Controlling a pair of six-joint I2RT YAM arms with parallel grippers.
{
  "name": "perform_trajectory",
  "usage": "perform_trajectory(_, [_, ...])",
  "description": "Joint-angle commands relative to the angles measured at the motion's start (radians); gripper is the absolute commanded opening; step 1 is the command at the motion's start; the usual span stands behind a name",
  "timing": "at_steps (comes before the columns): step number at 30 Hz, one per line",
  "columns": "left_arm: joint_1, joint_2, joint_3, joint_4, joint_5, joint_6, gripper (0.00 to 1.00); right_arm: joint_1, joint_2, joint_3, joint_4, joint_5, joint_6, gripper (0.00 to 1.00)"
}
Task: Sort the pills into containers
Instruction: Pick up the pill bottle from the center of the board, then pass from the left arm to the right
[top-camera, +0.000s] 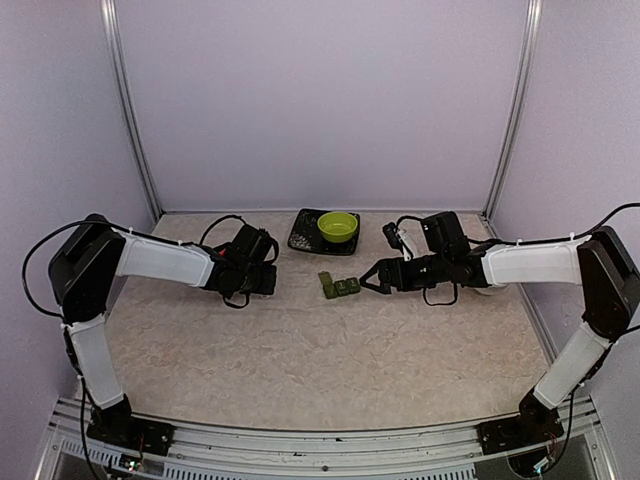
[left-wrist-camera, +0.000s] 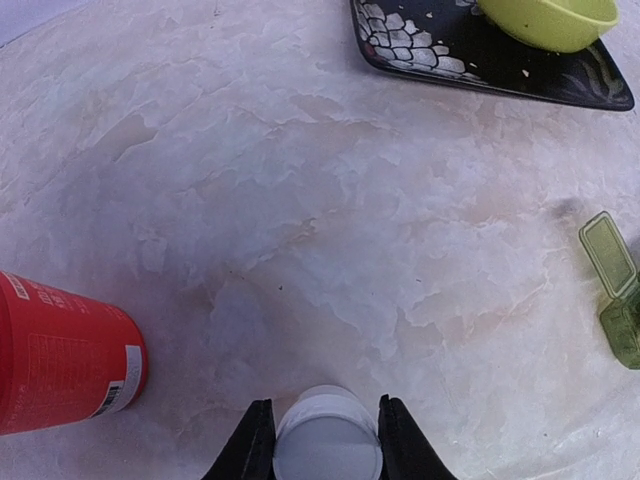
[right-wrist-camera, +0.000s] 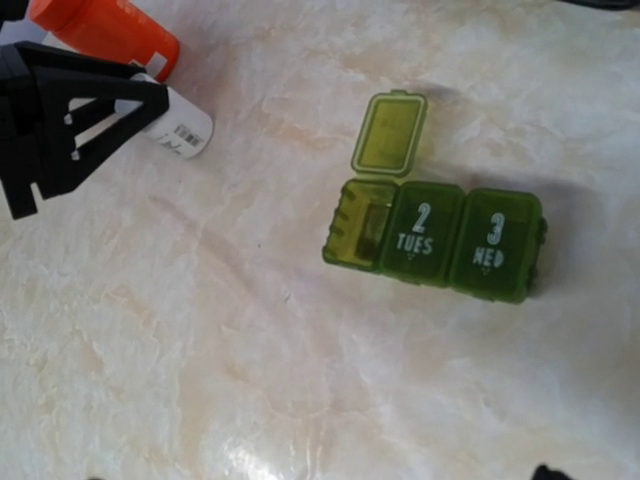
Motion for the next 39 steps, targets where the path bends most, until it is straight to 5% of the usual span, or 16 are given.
perform_trajectory(1, [-0.007, 0.017, -0.002, -0.001, -0.009, 0.003, 0.23, 0.01, 0.013, -0.01, 0.025, -0.023, -0.004, 0.91])
perform_trajectory(13, [-0.091, -0.129, -0.027, 0.105, 0.248, 0.158, 0.17, 0.014, -0.043, -0.075, 0.19, -0.341, -0.074, 0.98])
perform_trajectory(19, [-0.14, -0.265, -0.116, 0.281, 0.559, 0.244, 0.16, 0.012, -0.102, -0.122, 0.308, -0.491, -0.046, 0.98])
perform_trajectory(25, [-0.175, -0.409, -0.232, 0.501, 0.781, 0.245, 0.15, 0.015, -0.106, -0.218, 0.644, -0.645, 0.186, 0.98])
perform_trajectory(33, [-0.22, -0.51, -0.317, 0.693, 0.812, 0.218, 0.16, 0.039, 0.012, -0.294, 1.348, -0.722, 0.656, 0.96])
perform_trajectory(39, [-0.253, -0.512, -0.356, 0.84, 0.844, 0.192, 0.16, 0.091, 0.065, -0.243, 1.44, -0.708, 0.738, 0.95])
